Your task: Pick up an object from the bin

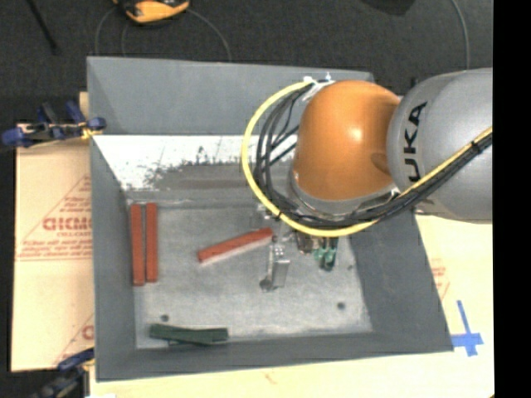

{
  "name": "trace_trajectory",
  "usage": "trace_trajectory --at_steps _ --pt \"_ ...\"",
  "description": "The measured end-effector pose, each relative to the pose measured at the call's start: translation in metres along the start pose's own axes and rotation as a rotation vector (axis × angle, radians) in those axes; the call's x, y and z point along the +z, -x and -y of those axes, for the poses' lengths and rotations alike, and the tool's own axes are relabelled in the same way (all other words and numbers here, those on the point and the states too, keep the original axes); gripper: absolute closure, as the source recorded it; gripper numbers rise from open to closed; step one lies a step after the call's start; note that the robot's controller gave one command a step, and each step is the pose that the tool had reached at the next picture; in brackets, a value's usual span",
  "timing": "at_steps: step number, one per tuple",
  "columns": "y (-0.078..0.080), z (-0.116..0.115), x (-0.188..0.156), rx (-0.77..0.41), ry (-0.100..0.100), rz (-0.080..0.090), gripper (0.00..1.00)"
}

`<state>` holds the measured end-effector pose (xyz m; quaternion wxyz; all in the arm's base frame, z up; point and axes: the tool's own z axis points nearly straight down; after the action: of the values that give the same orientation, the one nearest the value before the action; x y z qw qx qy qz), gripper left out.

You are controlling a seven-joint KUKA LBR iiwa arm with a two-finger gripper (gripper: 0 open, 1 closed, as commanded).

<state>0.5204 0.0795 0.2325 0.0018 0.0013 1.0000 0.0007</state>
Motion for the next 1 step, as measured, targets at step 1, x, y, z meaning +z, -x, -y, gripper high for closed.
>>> trace_trajectory --at_steps 1 --pt "0.0 0.0 0.0 0.0 0.0 0.0 0.0"
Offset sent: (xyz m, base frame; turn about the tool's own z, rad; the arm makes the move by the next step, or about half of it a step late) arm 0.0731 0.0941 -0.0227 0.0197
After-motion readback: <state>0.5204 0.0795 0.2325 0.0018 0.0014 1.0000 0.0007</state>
